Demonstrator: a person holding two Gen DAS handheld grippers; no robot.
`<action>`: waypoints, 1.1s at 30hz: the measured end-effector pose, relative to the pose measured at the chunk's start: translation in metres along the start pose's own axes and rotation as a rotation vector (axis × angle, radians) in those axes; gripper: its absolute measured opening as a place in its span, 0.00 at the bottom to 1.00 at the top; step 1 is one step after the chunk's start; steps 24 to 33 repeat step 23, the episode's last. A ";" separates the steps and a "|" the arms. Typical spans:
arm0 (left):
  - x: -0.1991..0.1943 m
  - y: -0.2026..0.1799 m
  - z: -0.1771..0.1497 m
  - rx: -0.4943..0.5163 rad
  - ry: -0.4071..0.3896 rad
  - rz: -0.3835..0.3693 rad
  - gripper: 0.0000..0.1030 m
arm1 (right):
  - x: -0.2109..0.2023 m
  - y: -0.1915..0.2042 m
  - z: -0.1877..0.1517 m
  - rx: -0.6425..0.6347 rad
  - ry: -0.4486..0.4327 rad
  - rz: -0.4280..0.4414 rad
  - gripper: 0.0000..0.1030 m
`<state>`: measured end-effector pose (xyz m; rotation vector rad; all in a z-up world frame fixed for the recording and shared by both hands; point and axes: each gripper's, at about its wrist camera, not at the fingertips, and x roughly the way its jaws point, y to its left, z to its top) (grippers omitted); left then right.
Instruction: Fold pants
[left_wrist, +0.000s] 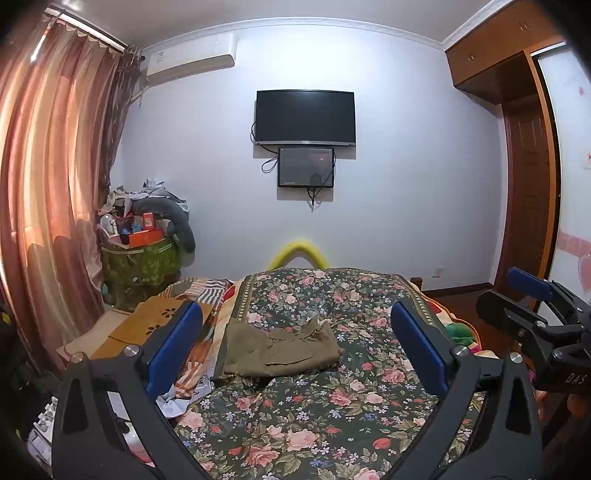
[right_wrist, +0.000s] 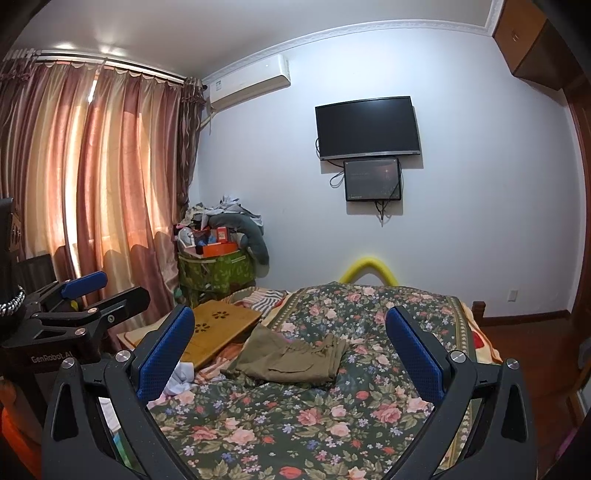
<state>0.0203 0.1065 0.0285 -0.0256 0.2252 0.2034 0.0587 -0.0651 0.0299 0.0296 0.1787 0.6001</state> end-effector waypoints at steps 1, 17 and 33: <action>0.000 0.000 0.001 0.001 -0.001 -0.004 1.00 | 0.000 0.000 0.000 0.000 0.001 0.000 1.00; 0.001 0.003 0.000 0.013 0.011 -0.028 1.00 | 0.001 0.000 -0.002 0.009 0.009 0.005 1.00; 0.005 0.001 -0.002 0.029 0.015 -0.032 1.00 | 0.005 0.000 -0.005 0.007 0.022 0.003 1.00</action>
